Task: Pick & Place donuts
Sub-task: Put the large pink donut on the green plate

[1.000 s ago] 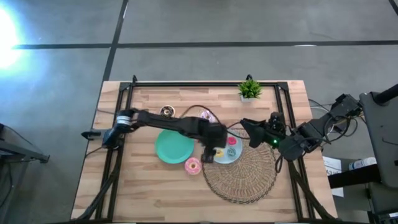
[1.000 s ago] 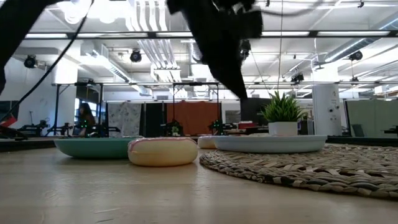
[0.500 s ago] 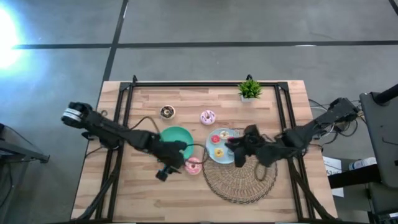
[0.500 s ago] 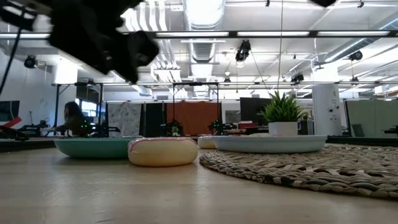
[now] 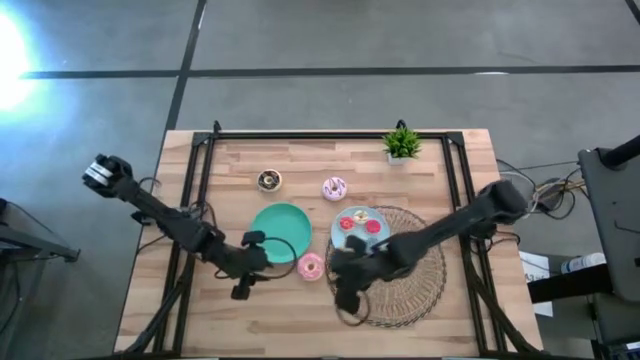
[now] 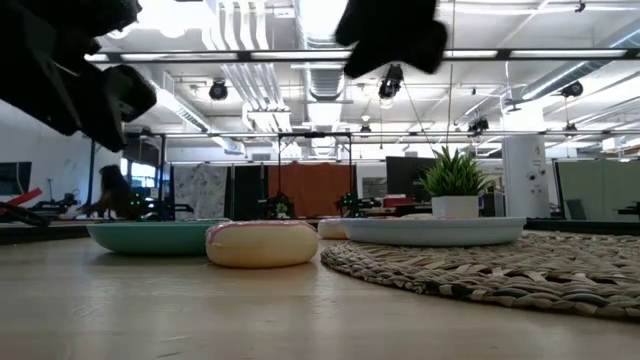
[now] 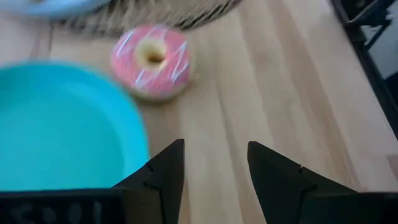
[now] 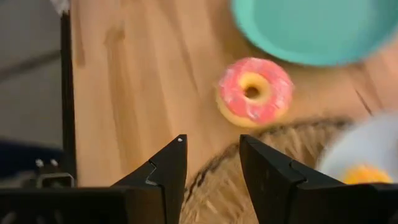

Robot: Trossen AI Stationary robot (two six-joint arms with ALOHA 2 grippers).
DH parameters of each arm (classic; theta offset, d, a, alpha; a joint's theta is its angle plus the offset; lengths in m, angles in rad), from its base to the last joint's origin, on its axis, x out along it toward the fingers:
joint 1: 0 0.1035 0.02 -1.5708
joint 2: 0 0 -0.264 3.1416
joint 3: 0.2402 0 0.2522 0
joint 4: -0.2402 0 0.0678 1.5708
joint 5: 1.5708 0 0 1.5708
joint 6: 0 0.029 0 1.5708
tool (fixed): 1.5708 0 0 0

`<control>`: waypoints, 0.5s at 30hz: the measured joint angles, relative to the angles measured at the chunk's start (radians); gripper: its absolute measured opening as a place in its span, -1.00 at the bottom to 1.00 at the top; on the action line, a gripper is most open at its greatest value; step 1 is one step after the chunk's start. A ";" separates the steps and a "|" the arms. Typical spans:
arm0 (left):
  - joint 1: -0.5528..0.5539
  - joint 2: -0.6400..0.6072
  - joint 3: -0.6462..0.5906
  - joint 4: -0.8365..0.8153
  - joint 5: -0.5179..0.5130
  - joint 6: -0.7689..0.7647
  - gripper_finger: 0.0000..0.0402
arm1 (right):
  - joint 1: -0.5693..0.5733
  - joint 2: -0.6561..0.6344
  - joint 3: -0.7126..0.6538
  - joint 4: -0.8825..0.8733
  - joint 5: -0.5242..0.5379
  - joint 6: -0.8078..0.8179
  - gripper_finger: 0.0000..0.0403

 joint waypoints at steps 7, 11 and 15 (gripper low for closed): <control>-0.002 -0.099 0.000 -0.133 -0.004 -0.113 -0.26 | -0.019 0.234 0.288 -0.153 -0.035 -0.331 -0.28; -0.004 -0.157 0.000 -0.205 -0.009 -0.163 -0.26 | -0.039 0.360 0.458 -0.272 -0.031 -0.381 -0.15; -0.005 -0.227 0.000 -0.242 -0.017 -0.178 -0.26 | -0.046 0.473 0.609 -0.393 -0.026 -0.384 0.00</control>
